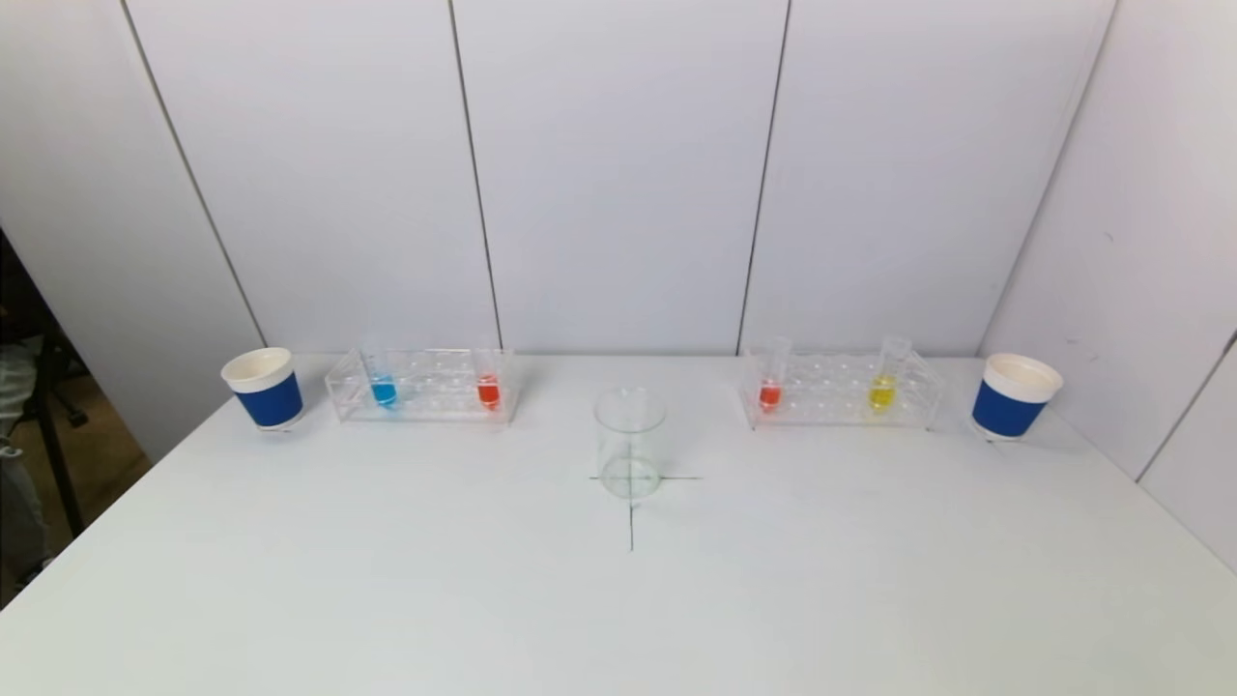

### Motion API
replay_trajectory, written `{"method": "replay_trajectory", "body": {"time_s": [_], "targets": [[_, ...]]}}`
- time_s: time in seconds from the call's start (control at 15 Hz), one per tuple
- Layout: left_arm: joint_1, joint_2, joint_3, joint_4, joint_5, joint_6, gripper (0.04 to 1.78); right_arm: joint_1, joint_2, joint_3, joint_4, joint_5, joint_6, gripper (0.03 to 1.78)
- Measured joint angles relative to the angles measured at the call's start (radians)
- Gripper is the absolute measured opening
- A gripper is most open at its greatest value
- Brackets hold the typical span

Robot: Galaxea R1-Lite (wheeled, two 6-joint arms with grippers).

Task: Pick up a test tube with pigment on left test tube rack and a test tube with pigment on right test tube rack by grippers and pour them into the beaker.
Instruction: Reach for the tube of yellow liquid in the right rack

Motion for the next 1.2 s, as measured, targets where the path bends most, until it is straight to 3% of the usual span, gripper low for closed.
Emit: {"method": "replay_trajectory", "body": {"time_s": [0.8, 1.2], "targets": [[0.0, 0.0, 0.0, 0.0, 0.0, 0.0, 1.76, 0.001, 0.425, 0.326, -0.609, 0.005, 0.036, 1.77], [0.0, 0.0, 0.0, 0.0, 0.0, 0.0, 1.76, 0.005, 0.674, 0.41, -0.933, 0.0, 0.035, 1.77]]}}
